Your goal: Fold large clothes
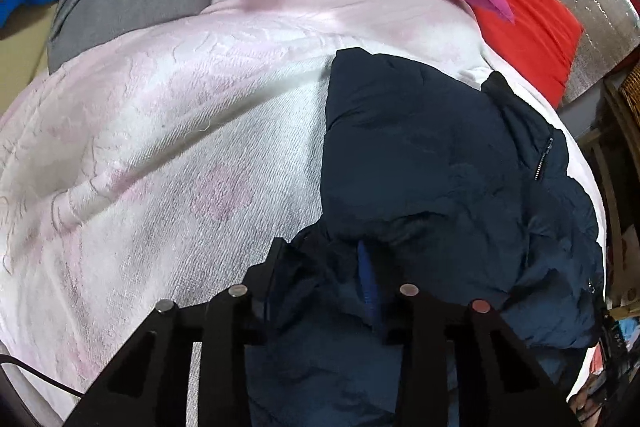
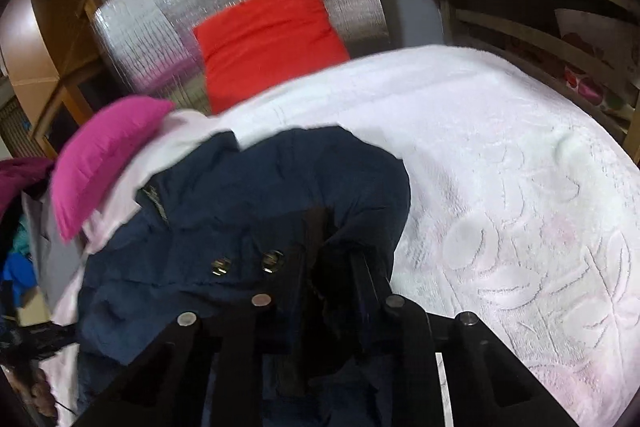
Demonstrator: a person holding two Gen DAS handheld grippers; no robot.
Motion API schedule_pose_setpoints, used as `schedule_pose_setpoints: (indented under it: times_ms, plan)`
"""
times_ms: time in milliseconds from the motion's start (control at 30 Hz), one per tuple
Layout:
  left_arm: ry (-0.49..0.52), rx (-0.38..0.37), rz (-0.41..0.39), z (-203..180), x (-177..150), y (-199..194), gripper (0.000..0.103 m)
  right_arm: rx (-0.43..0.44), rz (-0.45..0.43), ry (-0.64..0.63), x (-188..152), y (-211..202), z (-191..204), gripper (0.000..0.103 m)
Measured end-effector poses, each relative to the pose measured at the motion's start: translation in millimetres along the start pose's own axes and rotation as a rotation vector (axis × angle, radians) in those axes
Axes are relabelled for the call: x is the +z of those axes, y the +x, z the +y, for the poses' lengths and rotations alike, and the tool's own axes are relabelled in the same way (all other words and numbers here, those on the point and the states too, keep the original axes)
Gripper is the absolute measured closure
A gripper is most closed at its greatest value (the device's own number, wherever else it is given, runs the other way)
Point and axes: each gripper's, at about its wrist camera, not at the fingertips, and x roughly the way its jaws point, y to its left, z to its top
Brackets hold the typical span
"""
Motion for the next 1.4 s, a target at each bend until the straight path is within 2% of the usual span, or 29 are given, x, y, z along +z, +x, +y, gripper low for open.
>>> schedule_pose_setpoints:
  times_ms: [100, 267, 333, 400, 467, 567, 633, 733, 800, 900, 1000, 1167, 1267, 1333, 1400]
  plan:
    - [0.003, 0.001, 0.012, 1, 1, 0, 0.065, -0.002, 0.047, 0.01, -5, 8, -5, 0.079]
    - [-0.007, 0.005, 0.036, 3, 2, -1, 0.061, 0.052, 0.063, 0.085, -3, -11, -18, 0.077]
    - [0.008, 0.029, 0.022, 1, 2, -8, 0.058, 0.068, 0.057, 0.109, -3, -22, -21, 0.067]
    - [0.026, 0.054, -0.014, -1, 1, -18, 0.058, 0.113, 0.021, 0.135, -6, -38, -20, 0.036]
    - [0.041, 0.069, -0.055, -3, 0, -29, 0.057, 0.165, -0.022, 0.151, -9, -54, -19, 0.032]
    - [0.067, 0.053, -0.135, -9, 0, -46, 0.056, 0.247, -0.02, 0.16, -16, -72, -12, 0.032]
    - [0.095, 0.012, -0.17, -16, -2, -54, 0.053, 0.355, 0.027, 0.184, -23, -73, -7, 0.034]
    - [0.143, -0.047, -0.18, -31, -6, -56, 0.053, 0.493, 0.13, 0.246, -38, -63, 5, 0.035]
    - [0.17, -0.072, -0.156, -42, -10, -50, 0.053, 0.532, 0.182, 0.278, -47, -52, 12, 0.035]
    - [0.192, -0.092, -0.109, -54, -15, -37, 0.053, 0.533, 0.261, 0.326, -60, -25, 24, 0.035]
    - [0.207, -0.076, -0.074, -61, -16, -23, 0.053, 0.514, 0.302, 0.382, -66, 0, 28, 0.035]
    - [0.196, -0.044, -0.014, -65, -19, -8, 0.052, 0.476, 0.276, 0.449, -57, 23, 28, 0.035]
    - [0.195, -0.035, -0.007, -67, -19, -5, 0.051, 0.462, 0.266, 0.466, -50, 34, 31, 0.035]
    - [0.195, -0.034, -0.008, -69, -19, -4, 0.051, 0.463, 0.253, 0.471, -47, 37, 33, 0.043]
    - [0.197, -0.039, -0.01, -68, -19, -3, 0.051, 0.447, 0.236, 0.452, -42, 35, 35, 0.066]
